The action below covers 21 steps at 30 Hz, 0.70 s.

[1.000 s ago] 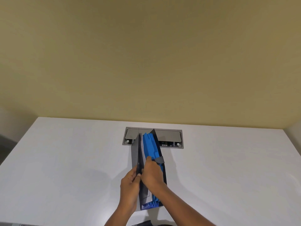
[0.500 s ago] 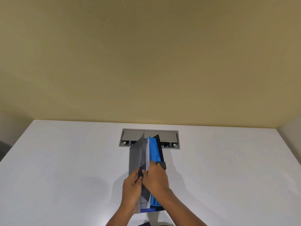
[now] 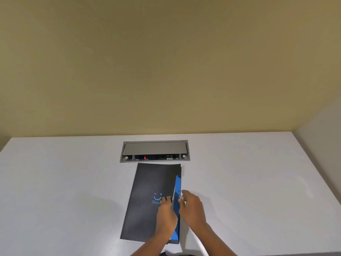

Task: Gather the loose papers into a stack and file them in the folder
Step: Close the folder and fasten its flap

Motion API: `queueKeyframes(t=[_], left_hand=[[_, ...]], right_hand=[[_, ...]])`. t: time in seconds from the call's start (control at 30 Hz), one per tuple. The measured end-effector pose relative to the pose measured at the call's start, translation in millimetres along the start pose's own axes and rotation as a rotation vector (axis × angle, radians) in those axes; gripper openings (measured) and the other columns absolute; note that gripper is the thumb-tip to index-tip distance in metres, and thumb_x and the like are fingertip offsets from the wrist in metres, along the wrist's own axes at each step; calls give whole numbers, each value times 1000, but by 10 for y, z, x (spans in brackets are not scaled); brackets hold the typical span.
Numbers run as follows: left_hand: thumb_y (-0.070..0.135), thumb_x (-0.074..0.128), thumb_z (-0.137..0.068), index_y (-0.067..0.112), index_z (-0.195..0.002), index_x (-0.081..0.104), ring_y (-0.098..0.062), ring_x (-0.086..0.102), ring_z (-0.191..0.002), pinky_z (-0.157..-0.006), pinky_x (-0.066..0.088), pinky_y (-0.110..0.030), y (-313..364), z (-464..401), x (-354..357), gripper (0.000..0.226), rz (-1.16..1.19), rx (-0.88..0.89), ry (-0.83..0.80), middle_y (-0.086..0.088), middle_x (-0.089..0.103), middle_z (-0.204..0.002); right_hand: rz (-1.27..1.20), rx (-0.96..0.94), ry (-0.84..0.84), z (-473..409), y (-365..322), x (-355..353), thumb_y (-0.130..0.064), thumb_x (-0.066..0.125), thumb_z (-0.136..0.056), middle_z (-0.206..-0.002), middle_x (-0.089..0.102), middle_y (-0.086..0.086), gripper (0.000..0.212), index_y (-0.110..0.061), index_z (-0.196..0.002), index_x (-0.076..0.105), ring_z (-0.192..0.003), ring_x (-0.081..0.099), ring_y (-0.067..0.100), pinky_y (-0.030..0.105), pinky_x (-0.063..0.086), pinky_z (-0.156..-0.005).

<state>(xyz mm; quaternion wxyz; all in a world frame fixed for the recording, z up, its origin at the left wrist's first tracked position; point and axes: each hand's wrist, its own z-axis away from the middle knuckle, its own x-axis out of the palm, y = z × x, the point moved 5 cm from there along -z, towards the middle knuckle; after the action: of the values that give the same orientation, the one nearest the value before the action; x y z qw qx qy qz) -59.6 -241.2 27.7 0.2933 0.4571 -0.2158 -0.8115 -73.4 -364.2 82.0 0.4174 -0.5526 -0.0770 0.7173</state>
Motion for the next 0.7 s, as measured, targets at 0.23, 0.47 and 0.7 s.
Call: queueKeyframes(t=[0.23, 0.47, 0.7], left_hand=[[16, 55, -103, 20, -163, 19, -26, 25, -158, -119, 40, -34, -137, 61, 269, 70, -298, 14, -70, -8, 14, -174], [29, 62, -98, 16, -164, 17, -31, 8, -161, -127, 23, -49, -563, -49, -34, 81, -560, 54, -40, -10, 7, -174], [62, 74, -78, 20, -162, 28, -44, 20, -156, -116, 33, -65, -1001, -141, -278, 105, -690, 35, -4, -19, 22, -170]], right_hand=[[55, 34, 27, 6, 592, -38, -12, 67, -98, -120, 78, 0, 25, -14, -121, 77, -108, 73, 17, 1, 37, -85], [105, -32, -51, -241, 556, 162, -11, 71, -95, -107, 79, 2, 16, -16, -106, 82, -97, 74, 20, 4, 38, -76], [153, -148, -136, -468, 290, 457, -20, 63, -101, -110, 73, 7, 22, -14, -114, 80, -99, 71, 22, 16, 45, -84]])
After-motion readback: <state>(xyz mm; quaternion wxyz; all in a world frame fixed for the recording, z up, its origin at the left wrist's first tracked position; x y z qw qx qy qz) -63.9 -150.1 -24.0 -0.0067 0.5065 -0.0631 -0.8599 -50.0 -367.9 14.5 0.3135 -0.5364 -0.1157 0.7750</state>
